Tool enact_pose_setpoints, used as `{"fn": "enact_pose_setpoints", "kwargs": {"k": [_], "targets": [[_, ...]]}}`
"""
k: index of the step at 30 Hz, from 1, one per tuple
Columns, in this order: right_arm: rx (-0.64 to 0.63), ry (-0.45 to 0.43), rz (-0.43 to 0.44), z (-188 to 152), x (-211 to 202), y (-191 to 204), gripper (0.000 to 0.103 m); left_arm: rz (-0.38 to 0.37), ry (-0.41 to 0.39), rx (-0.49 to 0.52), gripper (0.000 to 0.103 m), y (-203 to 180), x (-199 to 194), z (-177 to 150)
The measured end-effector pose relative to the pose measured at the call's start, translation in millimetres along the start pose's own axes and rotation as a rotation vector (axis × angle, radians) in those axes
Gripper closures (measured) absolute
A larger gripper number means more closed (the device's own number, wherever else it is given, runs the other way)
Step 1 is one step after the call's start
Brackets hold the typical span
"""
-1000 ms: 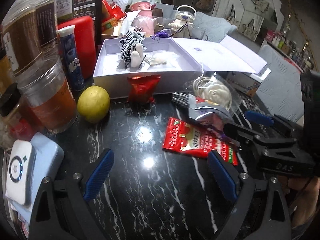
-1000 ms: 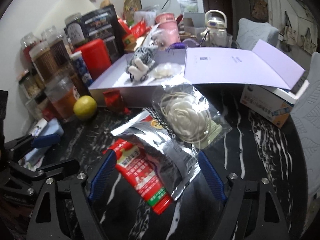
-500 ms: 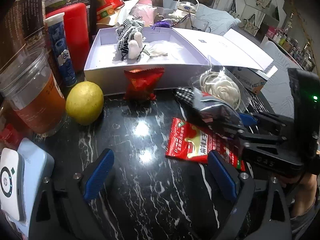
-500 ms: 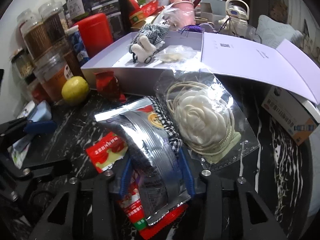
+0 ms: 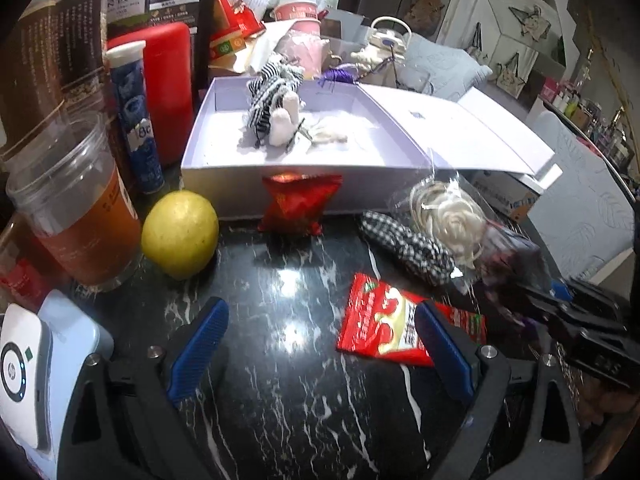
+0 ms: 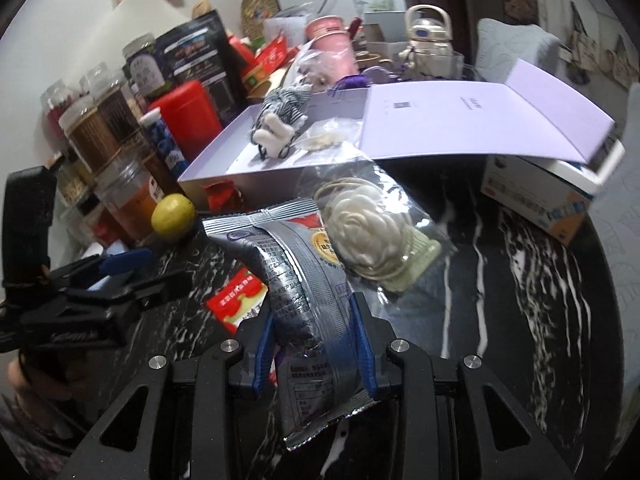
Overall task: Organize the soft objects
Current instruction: 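Grasp the small red snack packet with the left gripper while the right gripper holds the silver bag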
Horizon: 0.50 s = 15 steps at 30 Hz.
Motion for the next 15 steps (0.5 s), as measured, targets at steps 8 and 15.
{"fn": "enact_pose_setpoints", "kwargs": {"k": [8, 15], "targets": [[0.029, -0.027, -0.024, -4.1, -11.0, -6.3, 0.069, 0.079, -0.073, 0.054, 0.024, -2.4, 16.5, 23.6], [0.033, -0.028, -0.028, 0.7, -6.6, -11.7, 0.069, 0.108, -0.052, 0.055, 0.032, -1.0, 38.2, 36.0]]}}
Point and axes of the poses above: each gripper's, at about its wrist camera, not at the fingertips, and x roughly the way its jaws point, y to its left, z to its top, the point moved 7 cm from there along x, roughly the way its jaws point, and after that the axes turned 10 degrees about z, right-handed, at the moved point
